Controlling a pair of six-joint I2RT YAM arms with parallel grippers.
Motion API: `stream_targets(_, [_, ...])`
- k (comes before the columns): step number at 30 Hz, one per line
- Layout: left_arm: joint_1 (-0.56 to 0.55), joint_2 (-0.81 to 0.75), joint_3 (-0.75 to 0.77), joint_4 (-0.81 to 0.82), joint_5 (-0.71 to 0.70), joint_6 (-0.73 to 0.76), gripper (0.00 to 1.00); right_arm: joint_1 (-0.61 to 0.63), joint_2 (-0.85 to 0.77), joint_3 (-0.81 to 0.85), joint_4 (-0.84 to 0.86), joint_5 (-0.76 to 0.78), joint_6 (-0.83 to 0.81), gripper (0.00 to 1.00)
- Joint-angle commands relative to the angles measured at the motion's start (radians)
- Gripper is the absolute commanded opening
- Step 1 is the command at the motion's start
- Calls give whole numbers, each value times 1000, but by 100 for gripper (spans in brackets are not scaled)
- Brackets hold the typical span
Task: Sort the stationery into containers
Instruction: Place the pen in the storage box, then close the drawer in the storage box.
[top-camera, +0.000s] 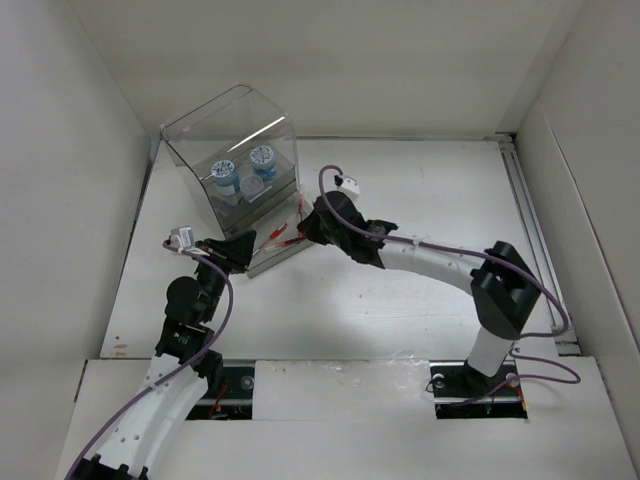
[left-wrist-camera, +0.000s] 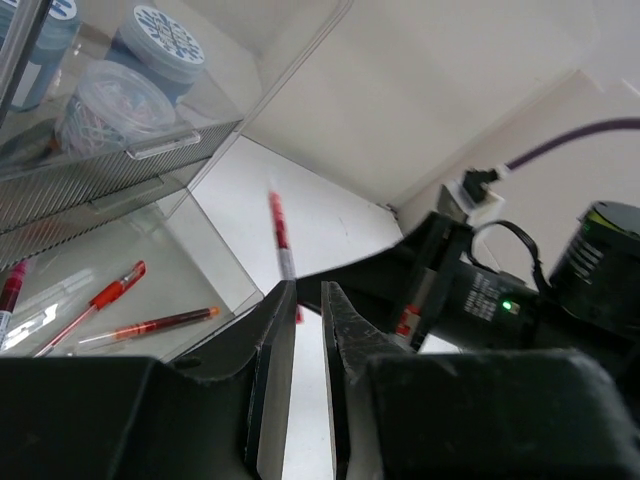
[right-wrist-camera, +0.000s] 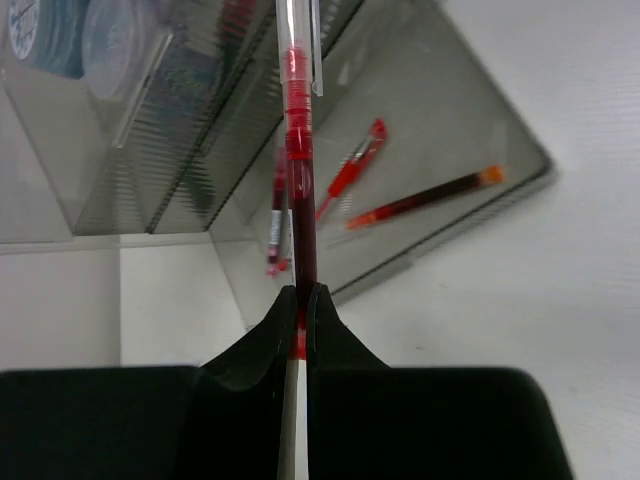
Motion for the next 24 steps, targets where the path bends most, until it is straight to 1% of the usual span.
stream_targets(1, [-5,-11,-5,32,-8,-4,14,8,92,113,95,-112,24,0])
stream_targets(3, [-5,-11,-5,23,-17,-4,14,8,144,141,114,-131,72,0])
stream_targets(4, [-5,-11,-5,23,-17,-4,14,8,158,153,114,-158,87,8])
stream_targets(5, [-5,-11,-5,23,-17,-4,14,8,182,175,138,-178,87,19])
stream_targets(6, [-5,-11,-5,23,-17,5,14,8,192,184,138,-198,100,40])
stream_targets(8, [-5,-11,-5,23,-17,5,14,8,201,195,138,-247,110,58])
stream_targets(9, [-5,-11,-5,23,-17,5,14,8,201,195,147,-258,110,62])
stream_targets(11, [-5,-11,-5,23,-17,5,14,8,174,157,159,-269,119,62])
stream_targets(12, [-5,-11,-5,23,-17,5,14,8,146,109,178,-269,120,62])
stream_targets(13, [-5,-11,-5,23,-17,5,14,8,134,60,187,-269,120,54])
stream_targets(14, [-5,-11,-5,23,-17,5,14,8,123,60,187,-269,110,45])
stream_targets(16, [-5,-11,-5,23,-17,5,14,8,101,-15,207,-269,110,21])
stream_targets(17, [-5,-11,-5,23,-8,5,14,8,86,-41,216,-269,110,2])
stream_targets(18, [-5,-11,-5,23,-8,5,14,18,86,-63,216,-258,110,0])
stream_targets(21, [-5,-11,-5,32,-8,-4,14,18,86,-116,236,-258,110,0])
stream_targets(24, [-5,-20,-5,32,-8,-4,14,18,95,-158,301,-267,101,0])
